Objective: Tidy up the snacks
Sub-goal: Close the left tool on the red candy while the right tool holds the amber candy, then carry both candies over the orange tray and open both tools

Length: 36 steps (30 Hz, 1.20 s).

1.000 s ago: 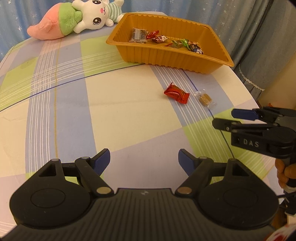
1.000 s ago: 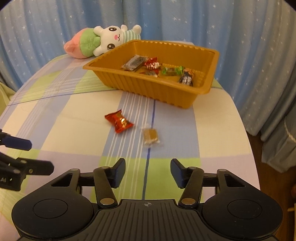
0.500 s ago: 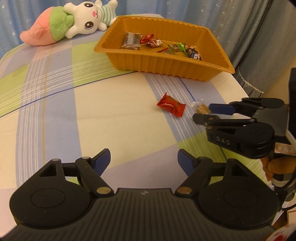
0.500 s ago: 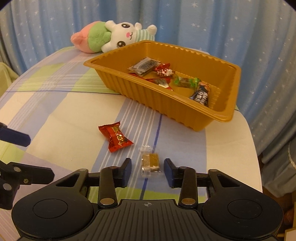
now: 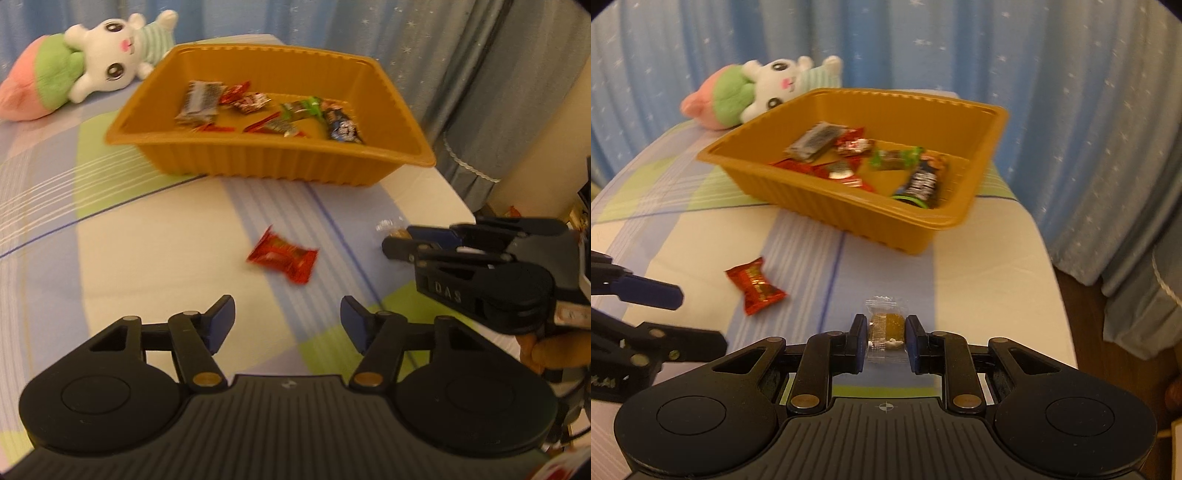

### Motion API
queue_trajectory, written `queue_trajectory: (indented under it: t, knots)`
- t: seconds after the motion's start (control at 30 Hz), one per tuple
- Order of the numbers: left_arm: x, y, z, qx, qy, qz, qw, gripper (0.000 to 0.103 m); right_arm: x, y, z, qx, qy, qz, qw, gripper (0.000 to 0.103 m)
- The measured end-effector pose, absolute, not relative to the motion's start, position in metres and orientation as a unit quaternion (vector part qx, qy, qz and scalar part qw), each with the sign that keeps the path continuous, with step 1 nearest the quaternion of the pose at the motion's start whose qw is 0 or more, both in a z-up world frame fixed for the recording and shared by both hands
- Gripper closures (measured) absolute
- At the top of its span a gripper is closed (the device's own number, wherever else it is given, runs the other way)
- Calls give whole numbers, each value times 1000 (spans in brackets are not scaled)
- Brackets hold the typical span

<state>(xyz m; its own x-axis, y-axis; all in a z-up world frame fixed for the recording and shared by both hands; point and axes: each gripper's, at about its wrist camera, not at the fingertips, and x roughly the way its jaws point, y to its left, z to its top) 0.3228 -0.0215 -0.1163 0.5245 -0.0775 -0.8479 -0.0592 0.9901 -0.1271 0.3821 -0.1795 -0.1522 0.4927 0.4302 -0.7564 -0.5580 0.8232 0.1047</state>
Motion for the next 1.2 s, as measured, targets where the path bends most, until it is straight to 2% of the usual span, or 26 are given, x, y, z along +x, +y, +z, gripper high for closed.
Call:
queue_trajectory:
  t: [0.23, 0.43, 0.63, 0.7, 0.83, 1.2]
  knots:
    - [353, -25, -127, -79, 485, -9, 871, 43, 384, -193, -152, -59, 416, 279, 864, 80]
    - [368, -27, -132, -68, 484, -4, 872, 48, 386, -198, -152, -52, 416, 279, 864, 80]
    - [370, -29, -137, -45, 492, -2, 869, 62, 387, -199, -152, -51, 416, 281, 863, 80]
    - [369, -28, -137, -38, 491, 0, 870, 64, 387, -199, -152, -52, 415, 281, 864, 80]
    - [366, -27, -137, -28, 492, 2, 870, 83, 386, -198, -152, -58, 413, 282, 864, 80]
    - [349, -17, -127, -43, 488, 5, 872, 83, 379, -192, -147, -68, 414, 301, 856, 80]
